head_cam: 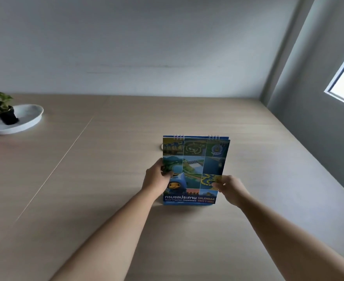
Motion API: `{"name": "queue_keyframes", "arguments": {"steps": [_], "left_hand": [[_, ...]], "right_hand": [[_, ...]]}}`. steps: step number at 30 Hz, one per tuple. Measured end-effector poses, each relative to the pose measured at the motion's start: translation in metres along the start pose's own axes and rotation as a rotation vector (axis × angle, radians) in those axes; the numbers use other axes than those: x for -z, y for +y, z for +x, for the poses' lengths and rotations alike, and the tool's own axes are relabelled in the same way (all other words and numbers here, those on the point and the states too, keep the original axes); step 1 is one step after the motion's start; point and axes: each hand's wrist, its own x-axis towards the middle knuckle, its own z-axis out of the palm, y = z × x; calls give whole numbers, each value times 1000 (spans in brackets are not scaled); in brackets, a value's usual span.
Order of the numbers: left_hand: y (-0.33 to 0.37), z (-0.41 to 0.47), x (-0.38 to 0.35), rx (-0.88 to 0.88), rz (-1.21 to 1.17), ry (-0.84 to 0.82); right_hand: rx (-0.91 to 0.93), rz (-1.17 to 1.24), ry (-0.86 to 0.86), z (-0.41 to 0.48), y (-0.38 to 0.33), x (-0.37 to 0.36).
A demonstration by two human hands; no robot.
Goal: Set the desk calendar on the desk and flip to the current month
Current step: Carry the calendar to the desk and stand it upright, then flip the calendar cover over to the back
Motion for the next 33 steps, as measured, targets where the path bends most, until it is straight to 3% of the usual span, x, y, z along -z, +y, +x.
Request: {"name": "queue_keyframes", "arguments": {"steps": [6, 9, 13, 20, 24, 28, 33], "left_hand": [[51, 9, -8, 82, -444, 131], [76, 15, -16, 218, -559, 235], [85, 23, -21, 346, -562, 277], [88, 34, -15, 351, -569, 148], [93, 40, -15, 288, -497, 68], [96, 50, -20, 198, -402, 94], [98, 59, -18, 177, -335, 42]], "right_hand": [[221, -455, -69, 0, 9, 19], [326, -549, -82, -2, 17, 30], [300, -363, 48, -2, 27, 56], [302, -109, 47, 9, 13, 58], [327, -160, 71, 7, 6, 57], [323, -281, 2, 0, 1, 42], [332, -487, 104, 8, 4, 47]]}}
